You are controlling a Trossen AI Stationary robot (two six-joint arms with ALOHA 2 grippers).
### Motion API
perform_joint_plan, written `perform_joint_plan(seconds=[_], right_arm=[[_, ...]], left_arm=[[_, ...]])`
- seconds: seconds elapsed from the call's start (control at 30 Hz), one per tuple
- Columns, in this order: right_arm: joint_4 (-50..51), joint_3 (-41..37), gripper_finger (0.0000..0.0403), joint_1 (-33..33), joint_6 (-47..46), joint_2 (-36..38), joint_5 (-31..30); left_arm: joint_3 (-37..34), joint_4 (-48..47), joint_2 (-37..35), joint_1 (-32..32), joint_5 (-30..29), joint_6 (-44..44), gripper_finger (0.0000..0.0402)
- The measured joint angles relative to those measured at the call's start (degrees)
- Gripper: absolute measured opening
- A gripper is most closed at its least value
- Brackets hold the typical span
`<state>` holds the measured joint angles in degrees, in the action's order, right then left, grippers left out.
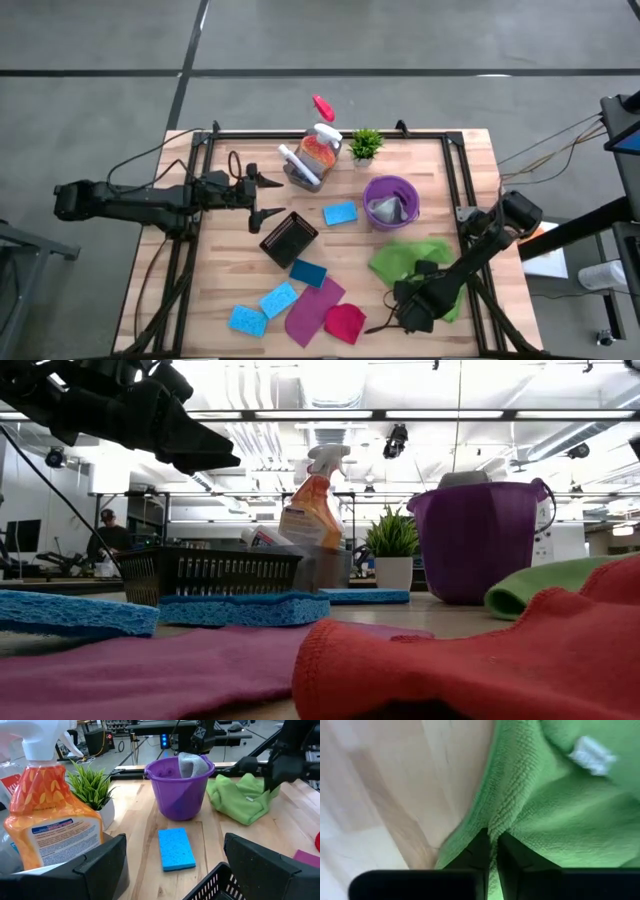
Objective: Pick & Place Kitchen Items
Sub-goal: Put the green microfiber cloth into the violet bucket
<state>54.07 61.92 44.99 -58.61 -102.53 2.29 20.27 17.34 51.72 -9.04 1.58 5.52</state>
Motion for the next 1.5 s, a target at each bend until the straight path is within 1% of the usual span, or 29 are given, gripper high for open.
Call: perform_joint_plan(seconds=[0.13, 0.23, 0.33, 0.47, 0.6, 0.73, 0.83, 0.9, 0.97, 1.0, 1.07, 1.17, 1.27, 1.33, 1.5], right_arm=[[-1.05, 0.86, 0.0018, 0.45, -0.07, 3.53, -6.57], [-4.06, 1.09, 0.0018, 0.96, -0.05, 7.48, -13.65], [-7.78, 0.9, 0.0018, 2.12, 1.46, 11.78, -23.71], [-12.45, 0.4, 0.0018, 4.76, 6.04, 17.35, -37.6], [-14.75, -0.41, 0.0018, 8.01, 10.4, 21.2, -50.44], [-15.83, -2.18, 0.0018, 10.65, 12.26, 23.9, -63.13], [-17.75, -4.29, 0.0018, 11.69, 12.97, 25.56, -71.17], [-18.79, -5.68, 0.0018, 11.76, 13.38, 26.23, -74.5], [-20.16, -7.33, 0.0018, 11.72, 14.09, 26.96, -74.9], [-20.72, -8.1, 0.0018, 11.4, 14.67, 27.39, -73.73], [-21.67, -8.98, 0.0018, 10.44, 15.62, 27.87, -68.92], [-25.04, -9.14, 0.0018, 8.76, 20.08, 27.9, -58.94], [-34.32, -9.14, 0.0018, 6.89, 29.31, 27.9, -50.82], [-41.66, -9.14, 0.0018, 6.04, 37.1, 27.9, -47.17], [-59.37, -10.42, 0.0018, 4.43, 56.31, 27.92, -43.44]], left_arm=[[0.0, 0.0, 0.02, 0.0, 0.0, 0.02, 0.0336], [0.0, 0.02, 0.02, 0.0, 0.0, 0.02, 0.0336], [0.0, 0.11, 0.01, 0.0, 0.0, 0.04, 0.0336], [0.0, 0.44, 0.02, 0.0, 0.0, 0.04, 0.0336], [0.0, 0.61, 0.02, 0.0, -0.01, 0.07, 0.0336], [0.0, 0.69, 0.01, 0.0, -0.01, 0.19, 0.0336], [0.0, 0.84, 0.01, 0.0, -0.01, 0.2, 0.0336], [0.0, 0.87, 0.02, 0.0, -0.02, 0.23, 0.0336], [0.0, 0.87, 0.02, 0.0, -0.02, 0.26, 0.0336], [0.0, 0.89, 0.01, 0.0, -0.02, 0.29, 0.0336], [0.01, 1.08, 0.01, 0.0, -0.02, 0.44, 0.0336], [0.02, 1.59, 0.01, 0.0, -0.02, 0.44, 0.0335], [0.02, 2.03, 0.01, 0.0, -0.02, 0.44, 0.0335], [0.02, 2.29, 0.02, 0.0, -0.02, 0.44, 0.0335], [0.02, 2.32, 0.0, 0.0, -0.02, 0.44, 0.0335]])
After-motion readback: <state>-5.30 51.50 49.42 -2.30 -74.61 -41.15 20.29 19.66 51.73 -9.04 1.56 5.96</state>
